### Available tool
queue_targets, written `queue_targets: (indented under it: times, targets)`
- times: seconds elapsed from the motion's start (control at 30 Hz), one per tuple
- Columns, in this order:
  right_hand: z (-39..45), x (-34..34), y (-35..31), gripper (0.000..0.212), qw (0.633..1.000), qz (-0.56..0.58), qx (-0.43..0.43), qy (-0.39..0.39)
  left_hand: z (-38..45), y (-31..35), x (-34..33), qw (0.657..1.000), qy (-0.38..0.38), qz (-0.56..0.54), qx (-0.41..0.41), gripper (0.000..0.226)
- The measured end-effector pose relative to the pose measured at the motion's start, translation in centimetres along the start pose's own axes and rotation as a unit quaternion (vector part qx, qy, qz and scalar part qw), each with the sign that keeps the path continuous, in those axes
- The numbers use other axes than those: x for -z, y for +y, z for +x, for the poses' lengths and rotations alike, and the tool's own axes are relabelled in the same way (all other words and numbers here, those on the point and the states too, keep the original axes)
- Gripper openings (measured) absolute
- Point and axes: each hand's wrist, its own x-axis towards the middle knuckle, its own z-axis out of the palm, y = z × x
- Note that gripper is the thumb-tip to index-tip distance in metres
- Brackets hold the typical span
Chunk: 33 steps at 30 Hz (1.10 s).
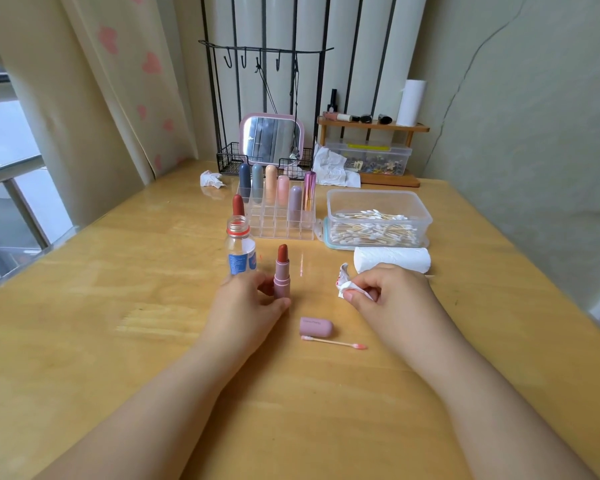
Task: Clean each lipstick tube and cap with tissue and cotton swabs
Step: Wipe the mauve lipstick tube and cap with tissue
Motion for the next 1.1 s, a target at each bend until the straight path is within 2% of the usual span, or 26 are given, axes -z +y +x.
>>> queue_targets:
  times: [0.1,0.2,0.27,0.33,0.4,0.5,0.57,0.67,0.8,0.87,0.93,0.97,1.03,1.1]
  targets:
    - [0.0,0.1,0.1,0.012,1.0,-0.007,0.004,0.003,-0.1,0.0,0.0,1.0,0.002,0.003,0.0,0.026]
    - [0.0,0.2,0.1,0.012,1.0,-0.011,0.006,0.003,-0.8,0.5,0.2,0.999,0.04,-0.008,0.0,0.036]
    - [0.0,0.3,0.2,0.013,1.0,-0.015,0.008,0.004,-1.5,1.1,0.6,0.996,0.085,-0.014,-0.035,0.025]
    - [0.0,0.4,0.2,0.013,1.0,-0.015,0.008,0.004,-2.1,1.8,1.0,0.988,0.099,-0.01,-0.115,0.012]
    - [0.1,0.4,0.3,0.014,1.0,-0.014,0.004,0.002,-2.6,2.5,1.1,0.979,0.05,0.002,-0.197,0.011]
    - [0.2,0.5,0.5,0.014,1.0,-0.019,0.0,-0.003,-2.8,2.5,0.0,0.956,-0.04,0.071,-0.282,0.029]
    - [0.2,0.5,0.5,0.014,1.0,-0.02,0.001,-0.007,-2.6,1.9,-0.7,0.944,-0.078,0.098,-0.305,0.032]
    - [0.1,0.4,0.5,0.014,1.0,-0.022,0.006,-0.012,-2.2,1.3,-1.0,0.941,-0.097,0.077,-0.315,0.029]
    - [0.0,0.4,0.4,0.014,1.0,-0.02,0.011,-0.011,-2.4,1.9,-0.6,0.955,-0.048,0.003,-0.293,0.033]
    - [0.0,0.5,0.4,0.014,1.0,-0.018,0.02,-0.001,-2.9,2.7,0.0,0.968,-0.037,-0.087,-0.233,0.034]
    - [0.1,0.6,0.4,0.015,1.0,-0.01,0.027,0.012,-3.2,3.5,0.7,0.972,-0.043,-0.18,-0.142,0.024]
    - [0.0,0.7,0.4,0.016,0.999,-0.005,0.029,0.019,-3.3,3.8,1.1,0.969,-0.049,-0.224,-0.094,0.018]
    - [0.0,1.0,0.2,0.021,0.999,0.002,0.038,0.031,-3.3,4.4,1.7,0.941,-0.07,-0.332,-0.014,0.012]
    - [-0.1,1.3,0.0,0.022,0.998,0.016,0.05,0.041,-3.1,4.5,2.0,0.901,-0.08,-0.424,0.036,0.024]
